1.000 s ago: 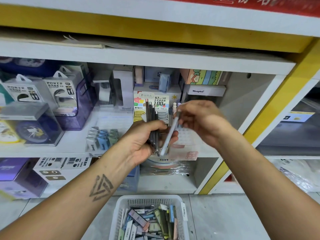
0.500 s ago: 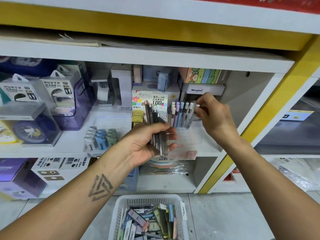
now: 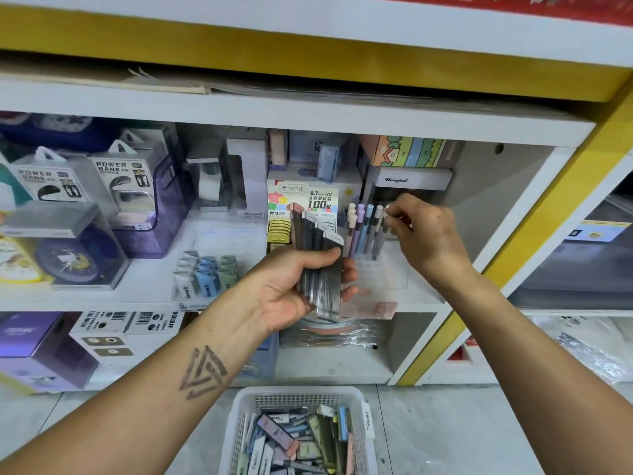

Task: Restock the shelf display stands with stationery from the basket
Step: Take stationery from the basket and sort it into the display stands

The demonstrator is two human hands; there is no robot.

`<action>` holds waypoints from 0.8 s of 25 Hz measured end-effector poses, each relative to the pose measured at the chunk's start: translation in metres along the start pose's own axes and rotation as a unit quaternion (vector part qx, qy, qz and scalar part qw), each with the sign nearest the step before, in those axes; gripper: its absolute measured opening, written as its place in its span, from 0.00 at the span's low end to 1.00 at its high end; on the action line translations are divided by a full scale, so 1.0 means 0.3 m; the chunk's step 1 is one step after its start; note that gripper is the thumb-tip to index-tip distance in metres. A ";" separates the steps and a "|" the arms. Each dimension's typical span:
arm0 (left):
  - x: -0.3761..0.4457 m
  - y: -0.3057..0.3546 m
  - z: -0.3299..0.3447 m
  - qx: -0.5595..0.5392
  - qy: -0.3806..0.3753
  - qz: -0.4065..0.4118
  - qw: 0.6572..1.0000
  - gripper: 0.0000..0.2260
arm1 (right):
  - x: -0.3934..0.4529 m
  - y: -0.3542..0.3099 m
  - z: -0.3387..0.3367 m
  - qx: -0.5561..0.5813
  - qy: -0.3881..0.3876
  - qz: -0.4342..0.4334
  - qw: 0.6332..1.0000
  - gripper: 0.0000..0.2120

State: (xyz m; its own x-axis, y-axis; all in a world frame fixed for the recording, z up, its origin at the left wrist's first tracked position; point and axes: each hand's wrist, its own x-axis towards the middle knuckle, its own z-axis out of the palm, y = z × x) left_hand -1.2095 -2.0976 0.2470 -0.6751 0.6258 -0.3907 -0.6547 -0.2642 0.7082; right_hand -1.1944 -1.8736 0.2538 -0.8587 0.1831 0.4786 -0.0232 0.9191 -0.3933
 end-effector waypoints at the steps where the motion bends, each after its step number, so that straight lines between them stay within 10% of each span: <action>1: -0.001 0.000 -0.001 0.004 -0.007 0.003 1.000 0.04 | 0.006 0.005 -0.001 -0.040 0.007 0.003 0.999 0.04; 5: -0.003 0.001 0.000 0.041 -0.022 0.016 0.999 0.05 | -0.002 -0.028 -0.006 -0.101 -0.030 0.028 0.994 0.12; 12: -0.012 -0.011 0.018 0.113 -0.008 0.063 0.992 0.14 | -0.053 -0.194 -0.028 0.346 -0.236 0.149 0.896 0.16; 20: -0.060 0.114 -0.077 0.044 0.105 0.087 0.990 0.10 | 0.002 -0.209 -0.047 0.417 -0.059 0.122 0.899 0.06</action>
State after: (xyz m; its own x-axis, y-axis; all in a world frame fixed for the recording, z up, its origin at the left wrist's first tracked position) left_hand -1.2276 -2.1350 0.2648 -0.8373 0.4070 -0.3651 -0.4959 -0.2840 0.8206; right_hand -1.1862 -1.9261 0.2897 -0.9373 0.2612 0.2306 -0.1595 0.2670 -0.9504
